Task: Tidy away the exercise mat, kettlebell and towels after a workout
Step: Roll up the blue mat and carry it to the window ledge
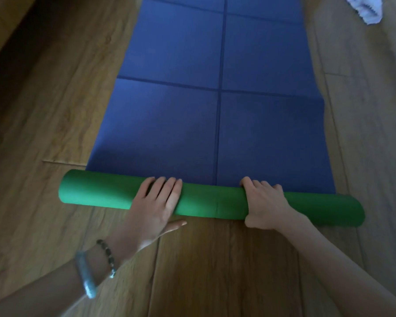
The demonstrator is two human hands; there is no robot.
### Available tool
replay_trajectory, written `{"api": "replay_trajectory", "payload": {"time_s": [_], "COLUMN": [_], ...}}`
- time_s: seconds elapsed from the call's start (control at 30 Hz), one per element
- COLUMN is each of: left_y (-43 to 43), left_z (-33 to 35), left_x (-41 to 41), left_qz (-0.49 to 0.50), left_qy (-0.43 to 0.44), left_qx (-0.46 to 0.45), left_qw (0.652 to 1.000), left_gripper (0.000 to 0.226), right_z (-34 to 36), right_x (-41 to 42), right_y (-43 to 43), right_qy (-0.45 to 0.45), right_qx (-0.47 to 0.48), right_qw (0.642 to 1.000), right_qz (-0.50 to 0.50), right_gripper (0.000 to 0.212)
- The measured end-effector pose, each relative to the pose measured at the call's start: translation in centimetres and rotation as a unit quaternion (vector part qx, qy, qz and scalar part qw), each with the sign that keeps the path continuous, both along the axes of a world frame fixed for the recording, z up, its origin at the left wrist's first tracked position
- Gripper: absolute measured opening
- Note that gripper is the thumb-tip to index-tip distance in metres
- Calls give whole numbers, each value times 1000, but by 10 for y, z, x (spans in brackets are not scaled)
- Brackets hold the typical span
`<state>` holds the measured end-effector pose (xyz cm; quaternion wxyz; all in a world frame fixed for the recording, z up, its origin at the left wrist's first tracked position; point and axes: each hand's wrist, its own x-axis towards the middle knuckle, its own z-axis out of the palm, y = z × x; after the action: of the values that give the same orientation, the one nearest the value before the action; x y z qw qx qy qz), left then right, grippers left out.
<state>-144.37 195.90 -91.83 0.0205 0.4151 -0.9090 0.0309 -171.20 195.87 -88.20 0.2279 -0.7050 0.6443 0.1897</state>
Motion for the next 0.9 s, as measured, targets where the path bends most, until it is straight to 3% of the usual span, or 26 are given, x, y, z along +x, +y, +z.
{"api": "replay_trajectory", "payload": {"time_s": [0.13,0.3,0.37,0.5,0.57,0.73,0.83,0.9], "left_y": [-18,-46,-58,-82,-90,-65,-54,-58], "left_z": [2,7,14,29,35,25,12,13], "left_x": [-2,-2,-5,-17,-21,-13,-14,-19], "left_qz": [-27,-64,-79,-42,-16,-25,3,22], "left_qy": [-8,-38,-50,-92,-98,-22,-34,-52], "left_qx": [-13,-4,26,185,221,33,22,39], "left_qw": [1000,997,995,978,970,999,999,998], "left_gripper": [91,85,79,77,73,83,106,108], "right_z": [5,-5,-15,-22,-18,-8,-2,1], "right_x": [-5,-3,-2,-2,-3,-6,-8,-9], "right_y": [1,31,38,26,12,-17,-29,-35], "right_qy": [4,34,45,71,80,65,43,35], "right_qx": [-29,-146,-210,-242,-219,-132,-92,-69], "right_qw": [999,988,976,968,972,989,995,997], "right_qz": [36,48,30,2,1,4,3,-1], "right_gripper": [77,112,117,103,91,73,72,71]}}
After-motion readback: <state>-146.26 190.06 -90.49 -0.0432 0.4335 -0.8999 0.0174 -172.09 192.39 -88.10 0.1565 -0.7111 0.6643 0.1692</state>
